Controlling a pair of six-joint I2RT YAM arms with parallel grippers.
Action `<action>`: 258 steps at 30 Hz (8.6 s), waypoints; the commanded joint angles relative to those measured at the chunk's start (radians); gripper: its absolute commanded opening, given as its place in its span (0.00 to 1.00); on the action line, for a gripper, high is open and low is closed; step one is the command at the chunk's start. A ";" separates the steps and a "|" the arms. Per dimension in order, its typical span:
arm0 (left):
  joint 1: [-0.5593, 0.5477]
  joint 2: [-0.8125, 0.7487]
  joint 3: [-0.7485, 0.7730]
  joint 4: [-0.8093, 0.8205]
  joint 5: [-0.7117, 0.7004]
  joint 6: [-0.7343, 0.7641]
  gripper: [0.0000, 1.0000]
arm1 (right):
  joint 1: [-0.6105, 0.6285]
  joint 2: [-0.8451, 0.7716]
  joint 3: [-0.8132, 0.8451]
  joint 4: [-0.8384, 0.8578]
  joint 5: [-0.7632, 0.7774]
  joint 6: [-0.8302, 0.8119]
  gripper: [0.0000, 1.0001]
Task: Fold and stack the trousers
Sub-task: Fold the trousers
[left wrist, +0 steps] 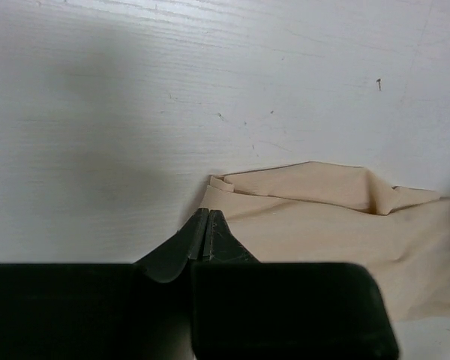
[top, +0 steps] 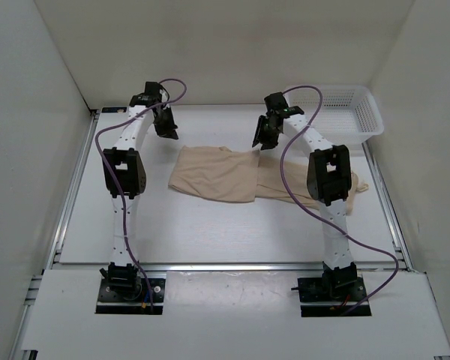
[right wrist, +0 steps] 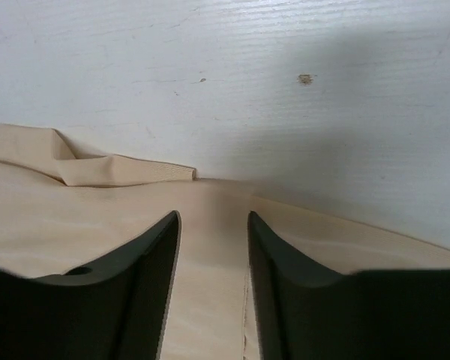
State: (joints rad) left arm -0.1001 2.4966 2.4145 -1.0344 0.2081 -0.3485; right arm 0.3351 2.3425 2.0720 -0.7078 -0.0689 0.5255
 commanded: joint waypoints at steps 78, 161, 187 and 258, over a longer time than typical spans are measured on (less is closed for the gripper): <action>0.269 -0.751 -1.121 0.129 -0.125 -0.083 0.81 | -0.002 -1.322 -0.912 -0.199 0.265 -0.051 0.82; -0.438 -0.426 -0.707 0.040 -0.138 -0.214 0.83 | -0.021 -0.789 -0.756 -0.082 0.073 -0.240 0.82; -0.437 -0.498 -0.896 0.082 -0.187 -0.224 0.10 | 0.044 -0.423 -0.440 -0.027 0.224 -0.145 0.00; -0.064 -1.290 -0.848 -0.167 -0.285 -0.136 0.99 | 0.114 -1.408 -0.750 -0.284 0.613 -0.048 0.99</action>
State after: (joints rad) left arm -0.1669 1.3289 1.5131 -1.1519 -0.0483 -0.4786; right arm 0.4568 0.9634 1.3102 -0.8097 0.3164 0.4953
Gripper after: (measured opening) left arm 0.993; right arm 0.989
